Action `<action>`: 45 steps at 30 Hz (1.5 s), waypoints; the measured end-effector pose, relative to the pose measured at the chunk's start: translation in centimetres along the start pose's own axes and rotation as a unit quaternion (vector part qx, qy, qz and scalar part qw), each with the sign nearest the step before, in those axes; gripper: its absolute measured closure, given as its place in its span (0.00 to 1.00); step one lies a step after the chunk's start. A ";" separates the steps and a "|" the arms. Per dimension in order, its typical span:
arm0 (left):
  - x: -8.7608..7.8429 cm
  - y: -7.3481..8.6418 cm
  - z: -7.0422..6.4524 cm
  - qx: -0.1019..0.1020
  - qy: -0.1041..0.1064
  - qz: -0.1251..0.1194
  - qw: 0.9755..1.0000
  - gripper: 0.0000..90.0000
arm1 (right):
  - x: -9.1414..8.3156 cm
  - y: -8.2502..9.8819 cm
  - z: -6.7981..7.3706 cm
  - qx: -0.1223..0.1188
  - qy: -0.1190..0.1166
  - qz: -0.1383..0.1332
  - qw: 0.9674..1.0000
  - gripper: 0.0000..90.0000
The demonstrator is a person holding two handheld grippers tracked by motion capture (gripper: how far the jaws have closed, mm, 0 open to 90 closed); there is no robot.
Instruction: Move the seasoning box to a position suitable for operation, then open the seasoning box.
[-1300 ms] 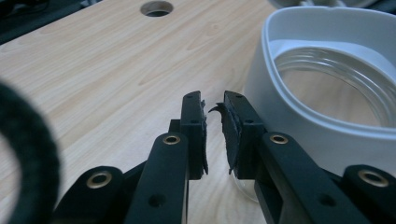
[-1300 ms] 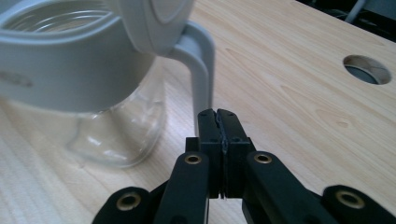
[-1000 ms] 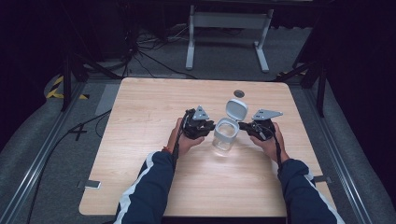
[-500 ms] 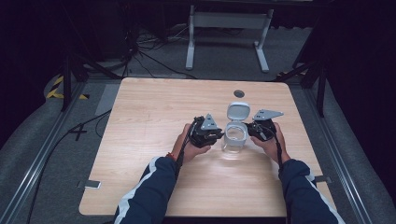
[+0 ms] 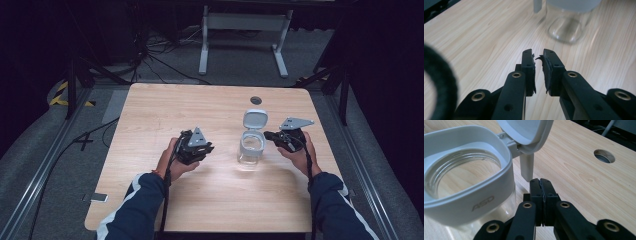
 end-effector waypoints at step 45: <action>-7.8 14.2 1.3 -0.103 -0.030 0.070 0.992 0.21 | -9.9 14.1 3.4 0.043 -0.011 0.050 0.998 0.29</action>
Point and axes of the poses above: each handheld gripper's, and its own axes: x roughly forward along the jaws, y roughly out of its underside, z roughly to its left, the point moved 4 cm from there along x, roughly forward along the jaws, and after that the axes turned 2 degrees about -y, right-handed, at the moved point
